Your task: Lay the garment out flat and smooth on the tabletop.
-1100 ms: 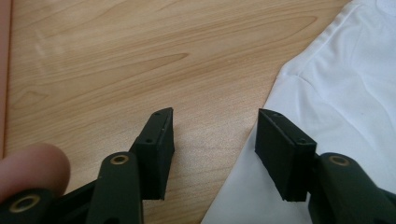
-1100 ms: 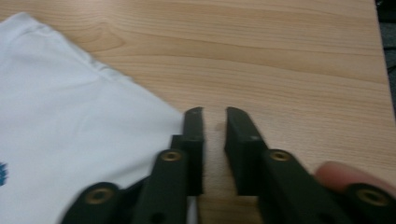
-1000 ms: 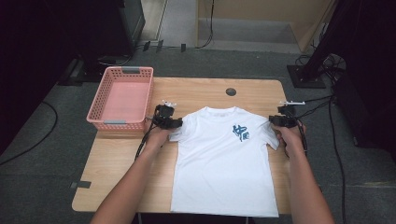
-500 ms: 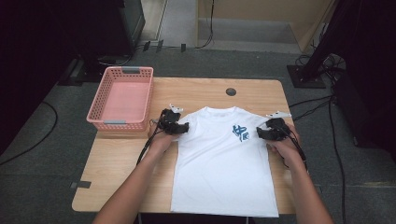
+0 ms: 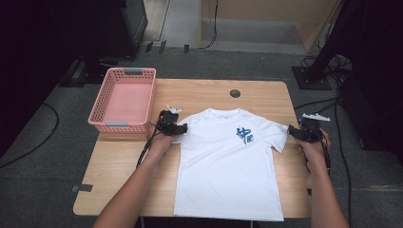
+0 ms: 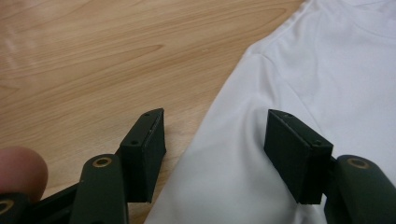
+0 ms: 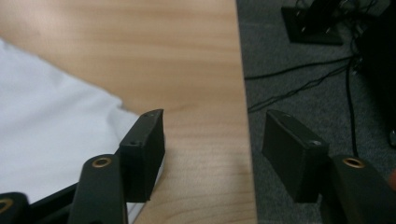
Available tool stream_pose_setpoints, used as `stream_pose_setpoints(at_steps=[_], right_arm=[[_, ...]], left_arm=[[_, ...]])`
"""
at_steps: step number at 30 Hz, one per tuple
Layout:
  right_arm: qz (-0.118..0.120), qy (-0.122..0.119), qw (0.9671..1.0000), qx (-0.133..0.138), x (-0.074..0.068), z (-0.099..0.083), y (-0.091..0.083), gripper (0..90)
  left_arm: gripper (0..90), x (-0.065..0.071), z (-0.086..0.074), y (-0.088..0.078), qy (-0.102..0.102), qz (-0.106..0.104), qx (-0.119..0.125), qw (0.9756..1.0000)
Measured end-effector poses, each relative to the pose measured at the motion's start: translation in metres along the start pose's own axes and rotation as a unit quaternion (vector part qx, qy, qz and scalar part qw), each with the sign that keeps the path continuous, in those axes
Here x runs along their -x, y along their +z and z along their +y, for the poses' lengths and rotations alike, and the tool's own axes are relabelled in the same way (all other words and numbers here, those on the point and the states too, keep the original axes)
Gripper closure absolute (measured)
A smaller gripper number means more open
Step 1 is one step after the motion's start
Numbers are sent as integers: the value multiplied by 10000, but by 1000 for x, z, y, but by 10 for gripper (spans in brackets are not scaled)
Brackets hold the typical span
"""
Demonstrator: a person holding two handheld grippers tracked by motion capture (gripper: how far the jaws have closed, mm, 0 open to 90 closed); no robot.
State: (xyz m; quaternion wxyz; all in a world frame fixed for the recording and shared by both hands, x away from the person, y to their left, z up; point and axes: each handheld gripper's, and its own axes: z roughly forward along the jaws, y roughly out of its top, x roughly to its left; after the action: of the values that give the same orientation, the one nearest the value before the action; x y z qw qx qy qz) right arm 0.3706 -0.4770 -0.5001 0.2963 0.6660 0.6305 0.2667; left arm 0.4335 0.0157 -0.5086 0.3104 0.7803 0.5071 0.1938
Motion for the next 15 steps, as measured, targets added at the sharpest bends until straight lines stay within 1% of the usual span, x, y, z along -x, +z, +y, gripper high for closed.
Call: stream_pose_setpoints(at_steps=[1, 2, 3, 4, 5, 6, 8, 10, 11, 12, 13, 14, 15], right_arm=[[1, 36, 9999, 118, 0, 2, -4, 438], [35, 64, 9997, 217, -1, 4, -7, 486], [110, 52, 9995, 300, -3, 5, -10, 567], [219, 43, 9990, 376, -7, 6, -12, 639], [380, 20, 9983, 438, -12, 7, -14, 688], [542, -73, 9973, 483, -18, 8, -16, 722], [814, -305, 9949, 513, -34, 8, -16, 740], [1096, -451, 9919, 454, -50, 6, -13, 728], [1220, -518, 9902, 431, -57, 5, -11, 712], [1305, -580, 9889, 408, -64, 4, -8, 686], [1340, -610, 9884, 360, -71, 4, -4, 661], [1365, -630, 9881, 327, -76, 3, -1, 631], [1432, -605, 9874, 293, -80, 3, 3, 601]], left_arm=[[391, -2, 0, 0, -75, 19, 9, 10000], [391, -5, 0, 0, -141, 26, 9, 9999], [392, -7, 1, 0, -259, 44, 41, 9996], [395, -10, 1, 0, -380, 52, 79, 9992], [422, -13, 1, 0, -499, 65, 107, 9987], [459, -15, 2, 0, -579, 70, 117, 9982], [523, -20, 2, 0, -790, -9, 174, 9967], [574, -24, 2, -1, -994, -161, 176, 9948], [594, -24, 2, -1, -1057, -188, 178, 9941], [601, -25, 1, -2, -1069, -222, 183, 9938], [599, -25, 1, -4, -1095, -247, 209, 9935], [582, -25, 0, -7, -1170, -283, 253, 9924], [543, -25, 0, -9, -1178, -321, 248, 9922]])
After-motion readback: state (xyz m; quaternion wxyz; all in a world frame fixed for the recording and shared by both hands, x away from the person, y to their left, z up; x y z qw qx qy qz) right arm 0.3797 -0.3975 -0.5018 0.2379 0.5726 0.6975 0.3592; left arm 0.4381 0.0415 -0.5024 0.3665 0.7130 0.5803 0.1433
